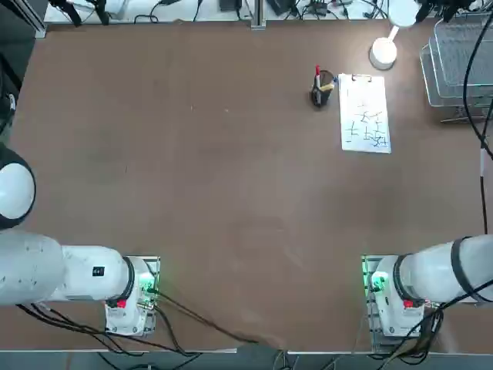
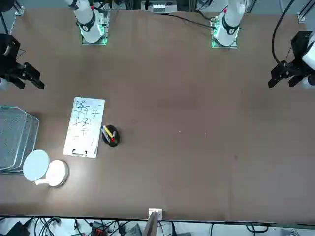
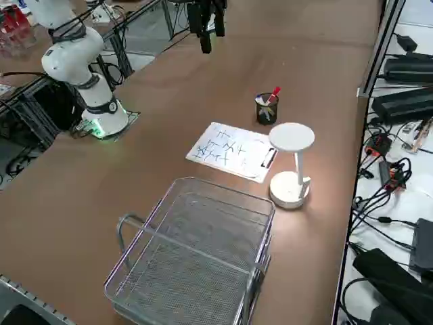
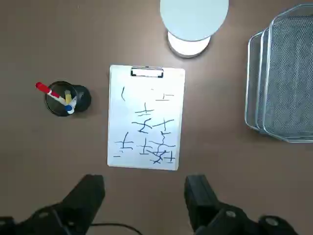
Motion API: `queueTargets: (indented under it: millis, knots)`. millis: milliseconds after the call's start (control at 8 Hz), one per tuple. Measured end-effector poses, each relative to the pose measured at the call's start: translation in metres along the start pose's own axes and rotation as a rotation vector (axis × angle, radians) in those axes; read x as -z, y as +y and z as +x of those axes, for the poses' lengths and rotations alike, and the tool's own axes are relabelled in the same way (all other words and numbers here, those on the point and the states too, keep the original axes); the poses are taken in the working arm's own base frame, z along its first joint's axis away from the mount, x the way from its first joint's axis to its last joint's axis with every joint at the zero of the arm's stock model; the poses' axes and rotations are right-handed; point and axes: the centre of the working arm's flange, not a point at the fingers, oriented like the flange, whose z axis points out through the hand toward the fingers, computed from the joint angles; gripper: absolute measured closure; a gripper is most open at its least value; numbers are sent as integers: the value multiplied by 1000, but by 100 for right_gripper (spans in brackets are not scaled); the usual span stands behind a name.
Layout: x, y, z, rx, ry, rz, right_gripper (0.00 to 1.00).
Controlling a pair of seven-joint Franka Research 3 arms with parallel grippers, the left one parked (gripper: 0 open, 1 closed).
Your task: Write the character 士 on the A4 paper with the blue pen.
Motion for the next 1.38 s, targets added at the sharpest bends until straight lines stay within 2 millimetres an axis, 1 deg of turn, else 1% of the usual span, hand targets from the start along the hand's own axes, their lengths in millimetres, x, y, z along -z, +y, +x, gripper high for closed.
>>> queueTargets:
  millis: [375,625,750,1000,1125,1375]
  knots:
    - [1,1,0,-24,6,0,0]
    - [3,7,2,-37,26,0,0]
    - [0,7,2,-37,24,1,0]
    - [-18,1,9,-60,70,4,0]
    - [-28,-15,14,-117,107,12,0]
    - [-51,-62,19,-212,171,47,0]
